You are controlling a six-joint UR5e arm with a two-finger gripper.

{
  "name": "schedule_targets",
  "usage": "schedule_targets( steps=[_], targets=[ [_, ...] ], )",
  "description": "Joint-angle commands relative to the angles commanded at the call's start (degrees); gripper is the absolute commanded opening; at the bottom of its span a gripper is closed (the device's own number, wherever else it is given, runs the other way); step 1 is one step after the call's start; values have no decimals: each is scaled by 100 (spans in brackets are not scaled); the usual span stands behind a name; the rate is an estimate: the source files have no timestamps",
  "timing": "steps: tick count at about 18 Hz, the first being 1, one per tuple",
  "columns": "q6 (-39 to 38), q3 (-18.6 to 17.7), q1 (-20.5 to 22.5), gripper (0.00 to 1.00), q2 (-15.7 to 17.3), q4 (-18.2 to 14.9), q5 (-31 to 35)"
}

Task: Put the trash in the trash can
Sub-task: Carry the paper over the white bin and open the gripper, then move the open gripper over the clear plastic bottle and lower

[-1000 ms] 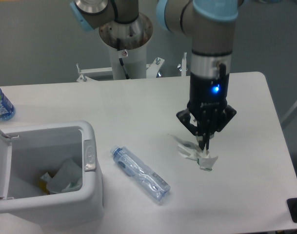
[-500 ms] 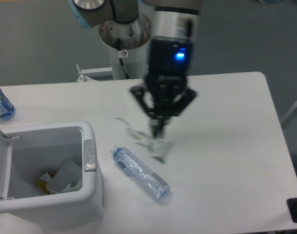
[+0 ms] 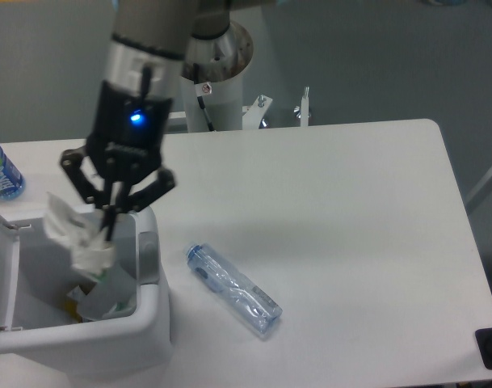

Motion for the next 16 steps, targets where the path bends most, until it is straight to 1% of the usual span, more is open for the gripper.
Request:
schedule_targets(
  steps=[1, 6, 8, 9, 11, 12, 15, 16],
  targets=[
    [26, 26, 0, 100, -35, -17, 9],
    [-26, 62, 9, 100, -1, -44, 9],
    [-26, 1, 105, 100, 0, -53, 52],
    [-35, -43, 262, 100, 8, -53, 114],
    [-87, -201, 788, 100, 96, -70, 114],
    [-105, -306, 974, 100, 105, -53, 123],
    [-105, -535, 1457, 100, 105, -44, 245],
    [-105, -588, 1546, 100, 53, -35, 368]
  ],
)
